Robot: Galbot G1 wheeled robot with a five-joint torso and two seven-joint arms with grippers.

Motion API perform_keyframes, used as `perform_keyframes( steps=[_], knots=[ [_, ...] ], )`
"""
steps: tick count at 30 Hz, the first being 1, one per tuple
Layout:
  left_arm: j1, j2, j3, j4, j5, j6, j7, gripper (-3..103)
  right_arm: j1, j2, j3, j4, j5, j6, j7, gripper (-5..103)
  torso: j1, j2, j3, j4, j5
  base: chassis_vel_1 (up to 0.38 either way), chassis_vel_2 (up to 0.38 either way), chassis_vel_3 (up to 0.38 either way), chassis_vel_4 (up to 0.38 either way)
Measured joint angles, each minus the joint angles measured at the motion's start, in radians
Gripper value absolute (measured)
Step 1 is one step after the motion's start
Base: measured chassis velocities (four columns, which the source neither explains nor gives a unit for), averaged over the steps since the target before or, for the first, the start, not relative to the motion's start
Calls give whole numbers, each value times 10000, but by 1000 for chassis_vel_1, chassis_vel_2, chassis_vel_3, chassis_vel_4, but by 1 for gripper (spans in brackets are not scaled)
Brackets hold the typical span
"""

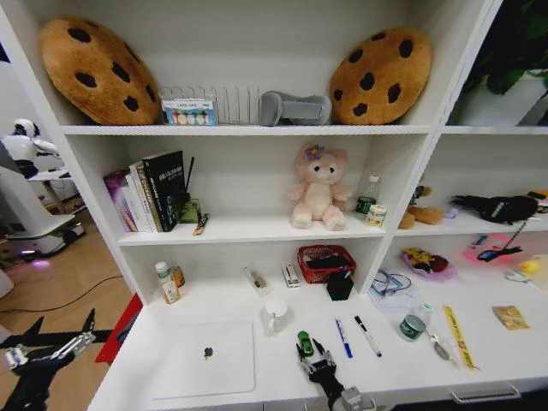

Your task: Organize the objects on the table.

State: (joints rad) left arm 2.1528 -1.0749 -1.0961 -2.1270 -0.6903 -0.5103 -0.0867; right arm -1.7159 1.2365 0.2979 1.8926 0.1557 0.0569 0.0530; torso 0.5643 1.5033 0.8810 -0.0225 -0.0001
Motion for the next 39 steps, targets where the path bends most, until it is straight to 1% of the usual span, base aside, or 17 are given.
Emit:
perform_keyframes(
  steps=[2,11,17,20,21,23,25,27,28,29,30,31,32,33,34,36,39],
  knots=[
    [0,0,0,0,0,0,1,100,15,39,-57,7,80,-20,55,37,0,0,0,0,0,0,0,0,0],
    [0,0,0,0,0,-1,1,100,-285,17,293,515,116,-35,168,36,0,0,0,0,2,0,0,0,0],
    [0,0,0,1,0,-1,3,100,-1340,-205,1418,2943,308,56,190,36,0,0,-1,-2,0,0,0,0,0],
    [0,1,-1,1,1,-1,4,100,-1681,-978,2205,4643,1105,-282,325,36,0,1,0,-3,0,0,0,0,0],
    [0,1,-1,1,1,-1,4,100,-1681,-978,2205,4643,1105,-282,325,36,0,1,0,-3,0,0,0,0,0],
    [0,0,-1,1,0,-2,6,100,-1275,-1814,2778,5858,2575,-1083,478,36,0,1,0,-2,-1,0,0,0,0],
    [0,1,-1,2,1,-2,5,100,-1066,-2057,2931,6037,3063,-1331,544,36,-1,1,-1,-1,-2,0,0,0,0],
    [0,1,-1,1,1,-2,6,100,276,-3074,3478,6217,5655,-2422,939,36,0,0,0,-2,5,0,0,0,0],
    [0,1,-1,1,1,-2,6,100,276,-3074,3478,6217,5655,-2422,939,36,0,0,0,-2,5,0,0,0,0],
    [0,1,-2,2,2,-2,5,100,614,-3268,3539,6219,6275,-2614,1053,36,0,0,0,-1,4,0,0,0,0],
    [0,1,-2,2,1,-2,5,100,1477,-3699,3587,6220,7395,-2948,1273,36,0,0,0,-1,3,0,0,0,0],
    [0,1,-1,2,1,-2,6,100,2115,-4002,3547,6219,7897,-3103,1380,36,0,-1,1,0,5,0,0,0,0],
    [0,1,-1,2,1,-2,6,100,2115,-4002,3547,6219,7897,-3103,1380,36,0,-1,1,0,5,0,0,0,0],
    [0,1,-2,2,1,-2,7,100,3074,-4513,3369,6210,8484,-3273,1457,36,1,-1,1,4,3,0,0,0,0],
    [0,1,-2,2,1,-2,7,100,3074,-4513,3369,6210,8484,-3273,1457,36,1,-1,1,4,3,0,0,0,0],
    [0,1,-2,2,2,-2,5,100,4165,-5219,3024,6178,8989,-3408,1443,36,1,-1,1,1,2,0,0,0,0],
    [0,1,-2,2,1,-2,5,100,4920,-5686,2612,5976,9151,-3461,1365,36,0,0,0,-1,-2,0,0,0,0]
  ],
)
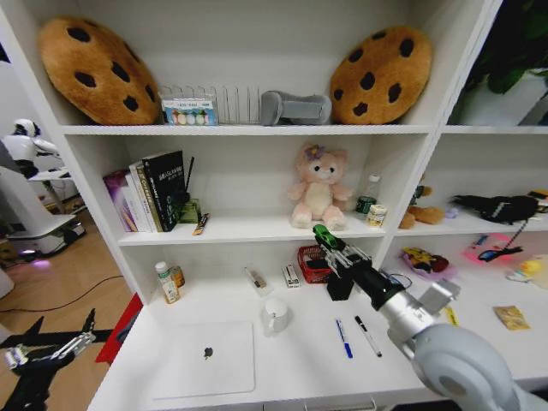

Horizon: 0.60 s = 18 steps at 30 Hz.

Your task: Organize the objects on the table.

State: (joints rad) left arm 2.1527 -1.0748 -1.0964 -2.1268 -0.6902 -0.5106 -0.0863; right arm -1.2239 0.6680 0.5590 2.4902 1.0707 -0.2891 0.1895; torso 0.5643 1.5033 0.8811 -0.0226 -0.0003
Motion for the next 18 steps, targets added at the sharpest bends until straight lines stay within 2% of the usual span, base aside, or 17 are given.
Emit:
perform_keyframes(
  steps=[3,6,9,10,12,14,15,16,18],
  knots=[
    [0,-1,0,0,0,0,0,100,734,-264,-444,-389,126,-64,-29,36,0,0,0,0,3,0,0,0,0],
    [0,0,1,0,0,0,-2,100,2408,-585,-1611,-1319,491,-196,1,36,0,-1,1,1,3,0,0,0,0],
    [1,0,1,0,0,0,-3,100,3047,-677,-2129,-1651,671,-246,16,36,1,-1,1,1,4,0,0,0,0],
    [0,0,0,0,0,0,-4,100,3828,-741,-2753,-2029,881,-307,28,36,1,-1,1,-1,3,0,0,0,0],
    [0,0,0,0,0,0,-4,100,4350,-747,-3165,-2244,964,-338,36,36,0,-1,1,0,3,0,0,0,0],
    [0,0,0,0,0,0,-6,100,5279,-699,-3939,-2649,1055,-379,47,36,0,-1,0,1,0,0,0,0,0],
    [1,0,0,0,0,2,-5,100,6046,-552,-4702,-3044,1167,-428,90,36,1,-1,0,1,1,0,0,0,0],
    [1,0,0,0,0,2,-5,100,6046,-552,-4702,-3044,1167,-428,90,36,1,-1,0,1,1,0,0,0,0],
    [1,-1,0,0,0,2,-6,100,6809,-271,-5618,-3585,1249,-500,140,36,1,0,0,1,1,0,0,0,0]
  ],
)
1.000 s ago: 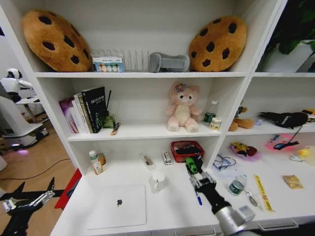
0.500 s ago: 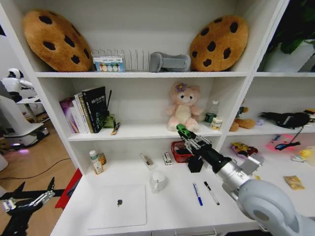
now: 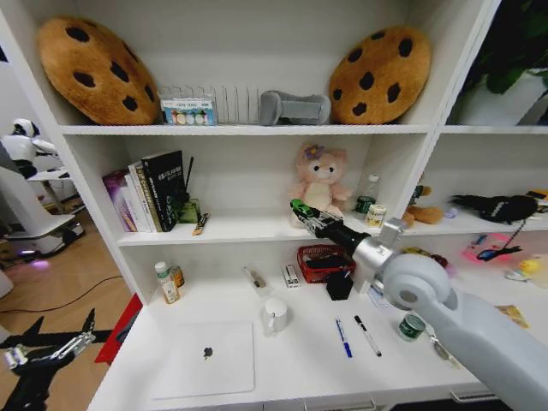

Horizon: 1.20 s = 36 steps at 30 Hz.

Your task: Organize the objects on the table.

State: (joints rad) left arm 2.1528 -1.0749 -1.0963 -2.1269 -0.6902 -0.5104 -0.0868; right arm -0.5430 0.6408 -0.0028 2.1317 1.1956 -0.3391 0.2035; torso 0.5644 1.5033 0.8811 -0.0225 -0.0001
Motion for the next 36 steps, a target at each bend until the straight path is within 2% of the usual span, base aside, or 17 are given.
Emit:
perform_keyframes(
  steps=[2,4,10,12,16,23,36],
  knots=[
    [-1,0,0,0,0,0,1,100,153,73,-188,-129,5,-12,20,36,0,-1,0,0,0,0,0,0,0],
    [0,0,1,0,0,0,1,100,799,463,-1120,-735,44,-63,93,36,0,-1,0,0,3,0,0,0,0],
    [0,0,0,0,0,0,1,100,1658,1001,-2175,-1554,5,-122,136,36,0,-1,0,0,0,0,0,0,0],
    [0,0,0,0,0,0,3,100,2476,1359,-2943,-2171,-130,-130,136,36,0,-1,0,0,0,0,0,0,0],
    [0,0,0,0,0,0,3,100,3150,1581,-3561,-2599,-140,-148,150,36,0,-1,-1,1,-1,0,0,0,0],
    [0,0,1,0,0,1,3,100,3409,1842,-4149,-2937,-125,-220,268,36,-1,1,0,1,1,0,0,0,0],
    [0,0,1,0,0,0,3,100,3176,1751,-4253,-2926,-223,-382,501,36,-2,0,-1,0,1,0,0,0,0]
  ],
)
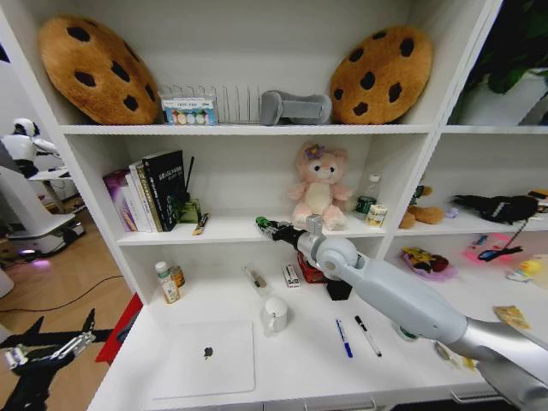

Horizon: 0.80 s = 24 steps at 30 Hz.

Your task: Organize the objects on the table.

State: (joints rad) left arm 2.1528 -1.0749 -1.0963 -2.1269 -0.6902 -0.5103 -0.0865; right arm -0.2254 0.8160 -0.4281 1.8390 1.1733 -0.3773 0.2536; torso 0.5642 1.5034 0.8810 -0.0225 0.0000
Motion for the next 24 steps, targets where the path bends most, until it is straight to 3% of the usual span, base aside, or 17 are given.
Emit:
perform_keyframes(
  steps=[3,9,11,13,14,16,20,21,22,23,24],
  knots=[
    [0,0,0,0,0,0,0,100,-91,-47,42,54,-54,-49,54,34,0,0,0,0,0,0,0,0,0],
    [0,0,0,0,0,0,0,100,-416,-122,308,340,-145,-166,167,61,0,0,0,-1,0,0,0,0,0],
    [0,0,0,0,0,1,0,100,-454,-125,377,411,-162,-166,215,61,0,0,0,0,0,0,0,0,0],
    [0,1,1,0,-1,0,0,100,-486,-116,497,498,-170,-166,328,73,0,0,0,-1,1,0,0,0,0],
    [0,1,1,0,-1,0,0,100,-486,-116,497,498,-170,-166,328,73,0,0,0,-1,1,0,0,0,0],
    [0,1,0,0,0,0,0,100,-532,-100,931,808,-79,-193,627,89,0,0,0,1,0,0,0,0,0],
    [0,0,0,0,0,0,0,100,-581,-168,1297,1141,36,-256,805,94,0,0,0,2,-1,0,0,0,0],
    [0,0,0,0,0,0,0,100,-852,-404,1907,1837,308,-434,1141,97,0,0,0,2,0,0,0,0,0],
    [0,1,0,0,-1,0,0,100,-2729,-1419,3950,3689,492,-523,1227,100,0,0,0,0,2,0,0,0,0],
    [0,0,0,0,-1,0,0,100,-3855,-1865,5169,4385,285,-504,1105,100,0,0,-1,-3,1,0,0,0,0],
    [0,0,0,0,-1,0,0,100,-3855,-1865,5169,4385,285,-504,1105,100,0,0,-1,-3,1,0,0,0,0]
  ],
)
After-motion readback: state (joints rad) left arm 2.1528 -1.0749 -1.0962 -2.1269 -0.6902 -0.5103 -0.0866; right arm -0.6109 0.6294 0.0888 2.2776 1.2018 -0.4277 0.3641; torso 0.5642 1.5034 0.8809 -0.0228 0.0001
